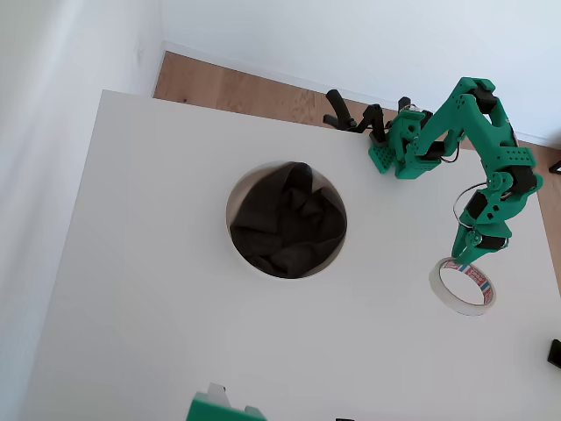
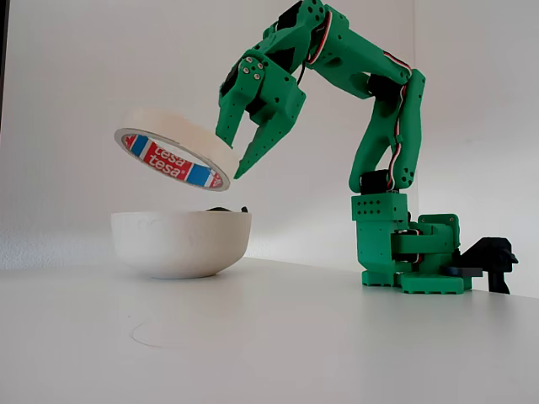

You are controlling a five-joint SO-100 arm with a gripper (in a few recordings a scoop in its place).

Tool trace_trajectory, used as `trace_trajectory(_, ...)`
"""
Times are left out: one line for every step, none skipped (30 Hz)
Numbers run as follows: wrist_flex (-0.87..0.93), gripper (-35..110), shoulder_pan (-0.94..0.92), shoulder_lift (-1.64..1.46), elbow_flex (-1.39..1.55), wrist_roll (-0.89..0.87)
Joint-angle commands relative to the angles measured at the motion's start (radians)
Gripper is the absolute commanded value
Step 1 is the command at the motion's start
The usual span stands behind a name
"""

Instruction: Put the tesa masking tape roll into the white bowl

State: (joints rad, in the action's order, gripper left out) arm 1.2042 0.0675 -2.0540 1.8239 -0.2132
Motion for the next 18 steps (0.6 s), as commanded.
trace_trajectory(0.095, -8, -0.138, -0.132, -0.215, 0.02)
trace_trajectory(0.112, -8, -0.178, -0.141, -0.244, 0.028)
trace_trajectory(0.127, -8, -0.222, -0.149, -0.273, 0.037)
trace_trajectory(0.143, -8, -0.265, -0.153, -0.301, 0.044)
trace_trajectory(0.153, -8, -0.308, -0.156, -0.322, 0.054)
trace_trajectory(0.161, -8, -0.354, -0.16, -0.339, 0.066)
trace_trajectory(0.161, -8, -0.4, -0.164, -0.348, 0.077)
trace_trajectory(0.16, -8, -0.446, -0.167, -0.354, 0.086)
trace_trajectory(0.158, -8, -0.491, -0.169, -0.359, 0.095)
trace_trajectory(0.153, -8, -0.538, -0.169, -0.36, 0.103)
trace_trajectory(0.146, -8, -0.586, -0.164, -0.362, 0.11)
trace_trajectory(0.14, -8, -0.634, -0.155, -0.362, 0.118)
trace_trajectory(0.133, -8, -0.681, -0.14, -0.362, 0.126)
trace_trajectory(0.124, -8, -0.73, -0.123, -0.362, 0.132)
trace_trajectory(0.115, -8, -0.776, -0.1, -0.362, 0.135)
trace_trajectory(0.103, -8, -0.821, -0.077, -0.362, 0.14)
trace_trajectory(0.089, -8, -0.864, -0.048, -0.362, 0.143)
trace_trajectory(0.069, -8, -0.904, -0.02, -0.36, 0.146)
